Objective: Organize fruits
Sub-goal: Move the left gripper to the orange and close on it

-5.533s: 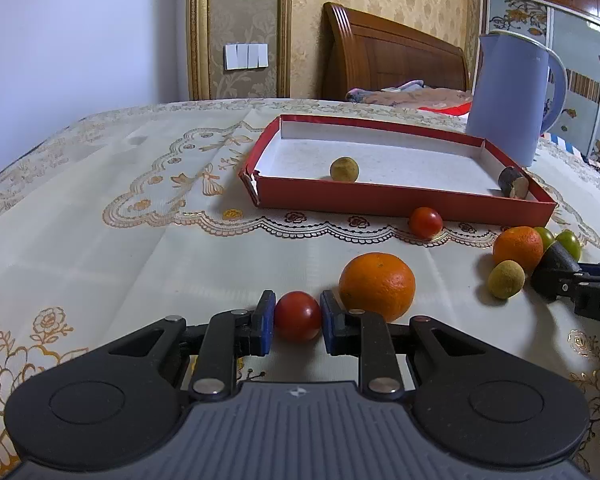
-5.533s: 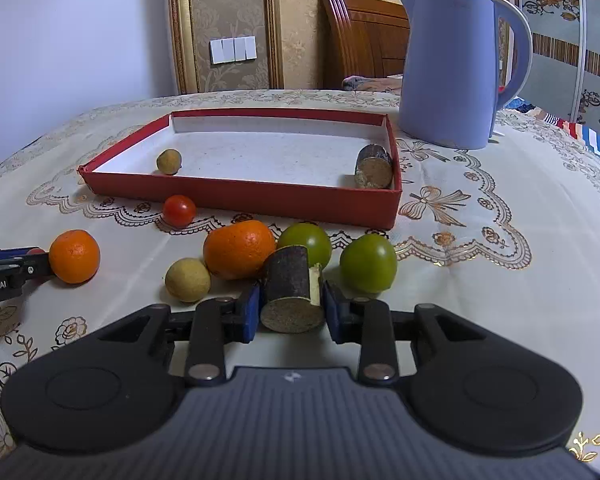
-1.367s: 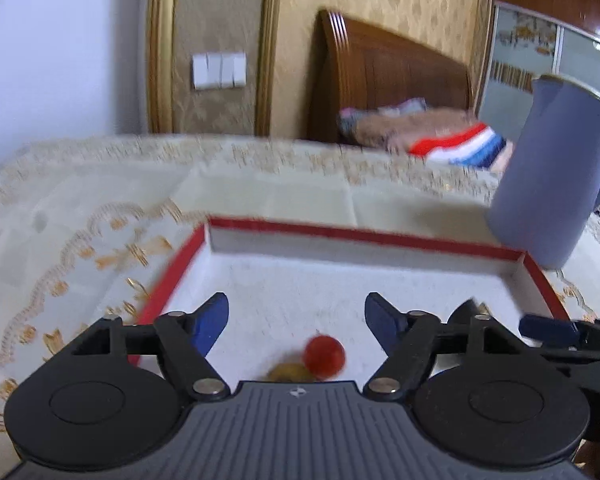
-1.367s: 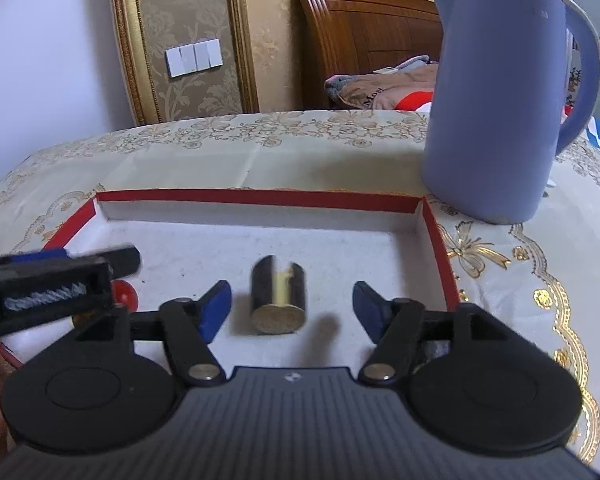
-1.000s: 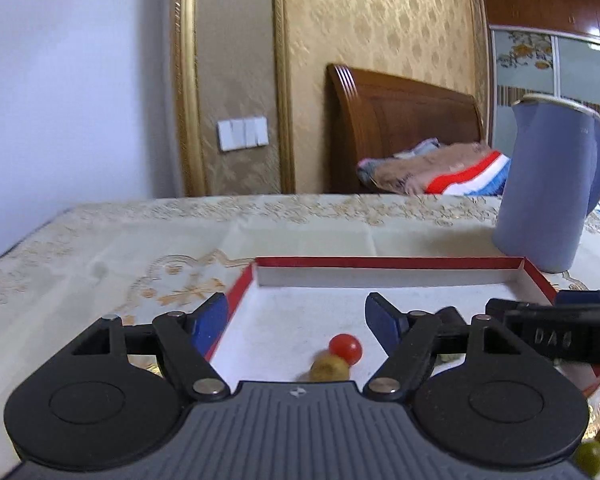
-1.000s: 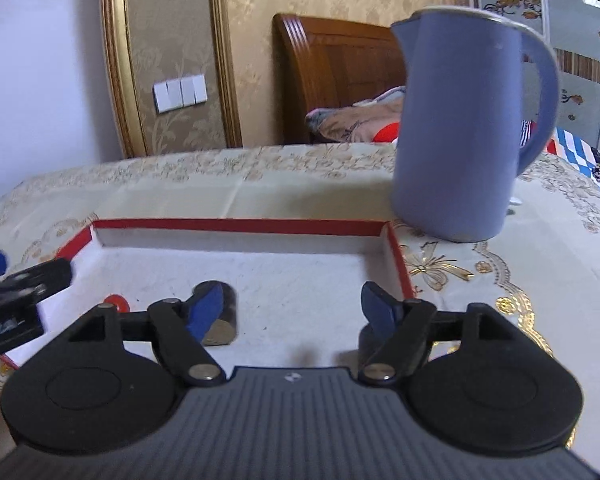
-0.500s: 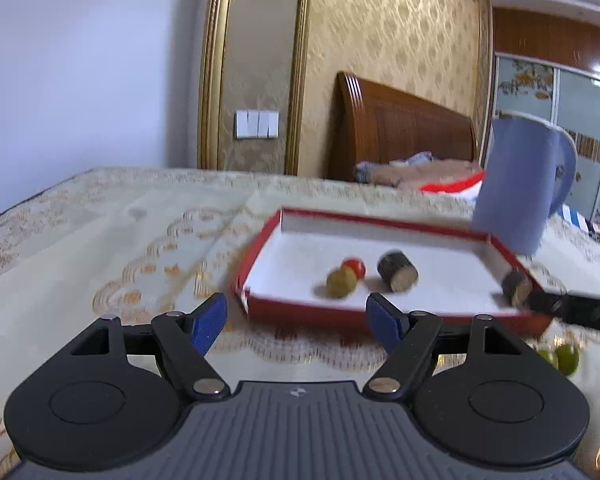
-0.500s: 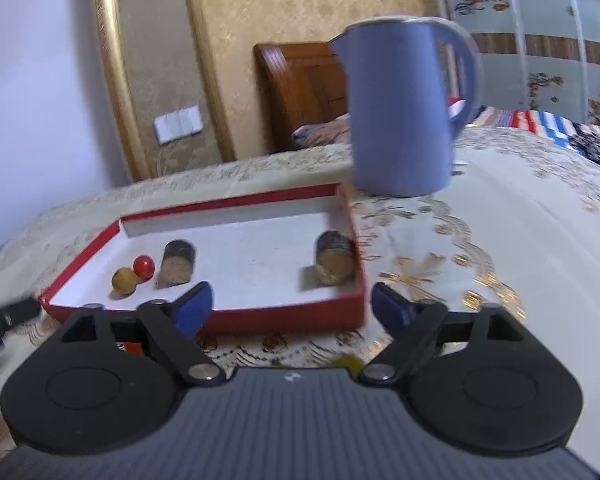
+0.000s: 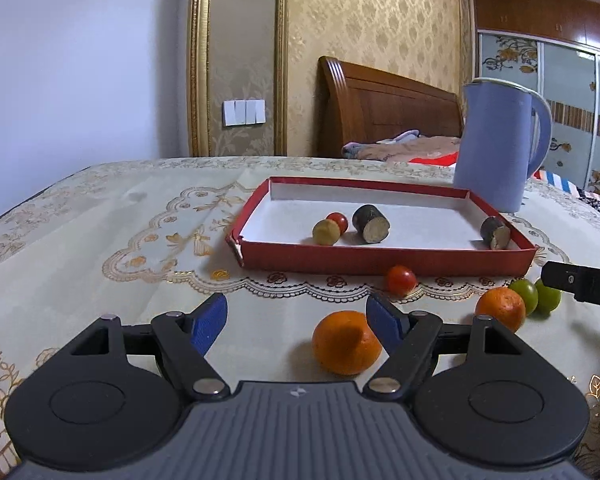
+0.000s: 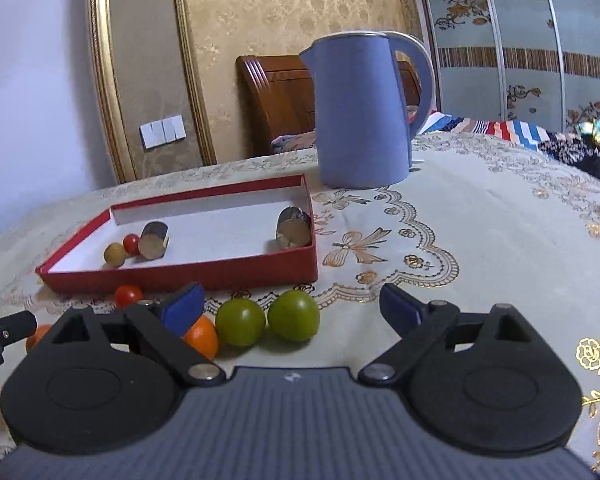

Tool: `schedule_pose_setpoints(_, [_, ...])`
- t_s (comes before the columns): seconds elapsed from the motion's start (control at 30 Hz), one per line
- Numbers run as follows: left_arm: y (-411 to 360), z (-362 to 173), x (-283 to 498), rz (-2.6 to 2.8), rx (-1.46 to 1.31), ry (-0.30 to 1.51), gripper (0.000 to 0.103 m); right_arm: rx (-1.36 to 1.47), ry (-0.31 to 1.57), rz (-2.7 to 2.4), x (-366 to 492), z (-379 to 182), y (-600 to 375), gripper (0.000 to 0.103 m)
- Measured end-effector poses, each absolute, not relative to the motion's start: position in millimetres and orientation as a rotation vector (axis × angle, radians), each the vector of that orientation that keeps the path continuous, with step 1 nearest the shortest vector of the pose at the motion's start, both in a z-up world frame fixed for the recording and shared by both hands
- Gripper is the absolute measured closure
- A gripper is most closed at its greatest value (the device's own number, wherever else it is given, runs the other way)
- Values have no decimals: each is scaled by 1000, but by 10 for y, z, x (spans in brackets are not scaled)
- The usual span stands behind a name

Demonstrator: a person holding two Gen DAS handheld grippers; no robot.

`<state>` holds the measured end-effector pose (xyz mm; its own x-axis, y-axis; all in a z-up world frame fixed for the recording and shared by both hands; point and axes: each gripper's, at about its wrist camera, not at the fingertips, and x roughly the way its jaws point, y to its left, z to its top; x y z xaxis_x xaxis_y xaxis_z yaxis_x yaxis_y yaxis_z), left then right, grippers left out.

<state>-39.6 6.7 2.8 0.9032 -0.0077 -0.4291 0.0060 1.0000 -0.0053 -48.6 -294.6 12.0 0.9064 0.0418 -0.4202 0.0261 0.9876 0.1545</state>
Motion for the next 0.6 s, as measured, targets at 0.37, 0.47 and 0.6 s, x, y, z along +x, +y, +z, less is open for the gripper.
schedule_pose_setpoints(0.37, [84,-11,-353,-1,-12,489,23,170,436,2,-481,111,-2973,0])
schedule_pose_setpoints(0.47, [70,3,-372,2,-1,475,23,176,439,2,-487,110,-2981,0])
schedule_pose_setpoints(0.6, [44,11,-381,4,7,476,23,189,439,0,-488,106,-3000,0])
